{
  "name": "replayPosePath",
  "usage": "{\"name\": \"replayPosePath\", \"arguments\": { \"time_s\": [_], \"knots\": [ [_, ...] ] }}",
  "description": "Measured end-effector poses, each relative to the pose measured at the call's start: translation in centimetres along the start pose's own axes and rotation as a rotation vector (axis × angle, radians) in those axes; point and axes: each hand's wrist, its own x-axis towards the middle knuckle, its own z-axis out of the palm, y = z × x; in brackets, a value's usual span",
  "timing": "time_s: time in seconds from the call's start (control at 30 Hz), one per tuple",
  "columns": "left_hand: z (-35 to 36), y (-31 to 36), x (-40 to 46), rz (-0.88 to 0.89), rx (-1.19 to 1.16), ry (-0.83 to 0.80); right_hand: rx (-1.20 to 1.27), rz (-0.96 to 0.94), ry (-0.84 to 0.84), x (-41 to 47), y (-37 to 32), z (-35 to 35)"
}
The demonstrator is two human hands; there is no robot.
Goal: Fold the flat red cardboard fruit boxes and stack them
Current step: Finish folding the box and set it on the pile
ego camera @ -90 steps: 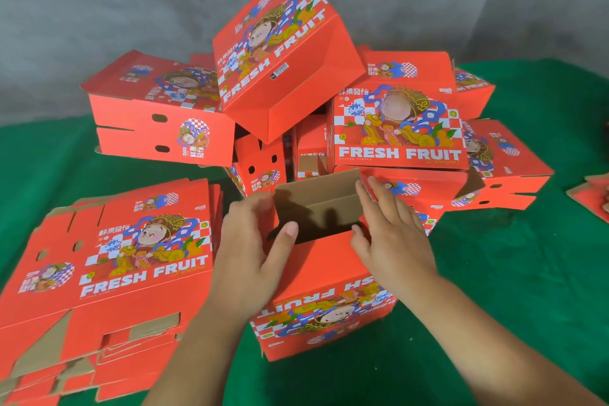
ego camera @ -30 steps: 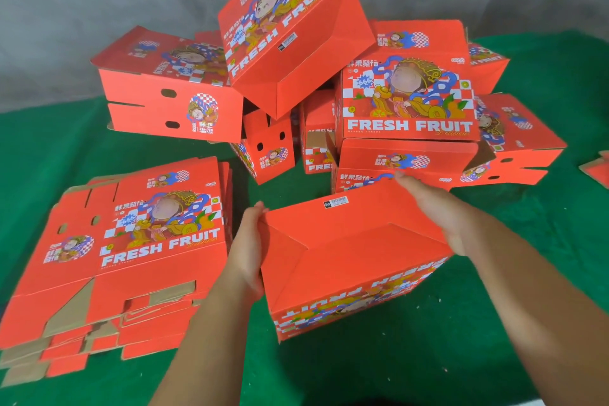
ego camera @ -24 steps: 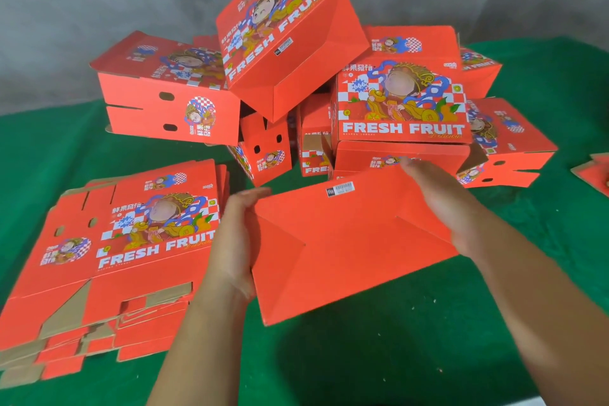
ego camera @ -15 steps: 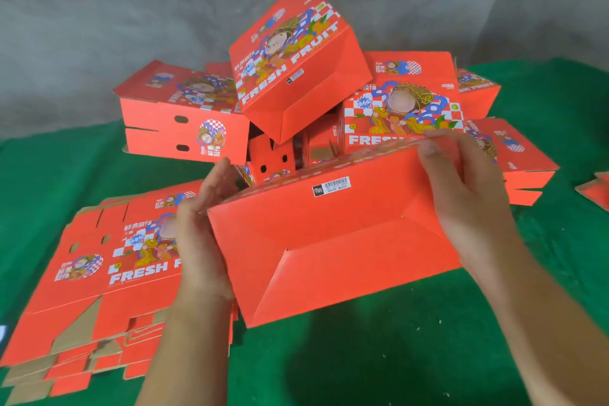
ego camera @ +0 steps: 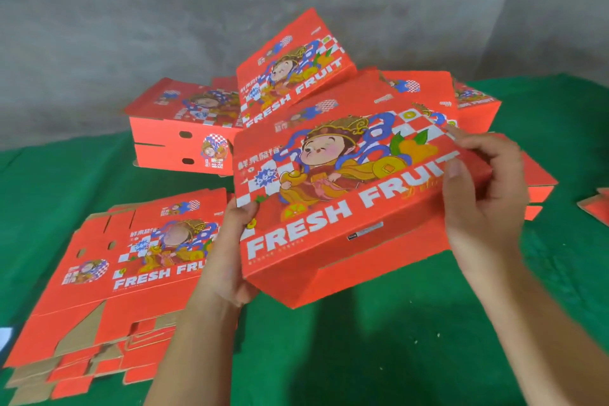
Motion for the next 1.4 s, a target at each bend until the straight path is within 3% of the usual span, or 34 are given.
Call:
{"name": "replayPosePath", "arguments": {
  "time_s": [0.13, 0.3, 0.37, 0.47, 0.57, 0.63, 0.7, 0.77, 0.87, 0.97, 1.03, 1.17, 1.4],
  "knots": [
    [1.5, -0.2, 0.4, 0.207, 0.105, 0.036, -0.018, 0.064, 0.010, -0.4, 0.6, -0.5],
    [3.2, 0.2, 1.0, 0.426, 0.306, 0.159, -0.074, -0.016, 0.115, -1.8, 1.4, -2.3],
    [3.4, 0.1, 1.3, 0.485, 0.347, 0.149, -0.119, -0.054, 0.140, -2.1, 1.9, -2.4],
    [4.0, -1.0, 1.4, 0.514, 0.344, 0.096, -0.239, 0.033, 0.111, -2.0, 2.6, -2.0],
    [5.0, -2.5, 2.1, 0.609, 0.454, 0.051, -0.467, 0.118, -0.039, -2.6, 3.0, -0.6],
    [6.5, -3.7, 2.8, 0.688, 0.583, 0.133, -0.573, 0.206, -0.241, -4.2, 2.9, 0.6],
    [7.5, -5.1, 3.8, 0.750, 0.664, 0.224, -0.571, 0.218, -0.458, -6.4, 2.7, 1.6],
    [8.8, -6.0, 4.5, 0.780, 0.677, 0.256, -0.529, 0.132, -0.554, -7.8, 2.5, 2.3],
    [10.8, -6.1, 5.4, 0.765, 0.599, 0.186, -0.528, -0.013, -0.544, -6.3, 3.2, 2.2],
    [12.2, -5.1, 6.1, 0.662, 0.500, -0.037, -0.558, -0.111, -0.458, -2.3, 5.5, 1.0],
    [12.5, -4.9, 6.9, 0.561, 0.510, -0.180, -0.711, -0.107, -0.370, 0.8, 7.9, 0.3],
    [13.1, -5.3, 8.1, 0.466, 0.608, -0.123, -0.923, 0.295, -0.096, 6.6, 11.8, 0.2],
    [12.0, -5.9, 8.2, 0.234, 0.650, -0.084, -0.790, 0.170, 0.012, 10.7, 15.1, -0.5]
  ]
}}
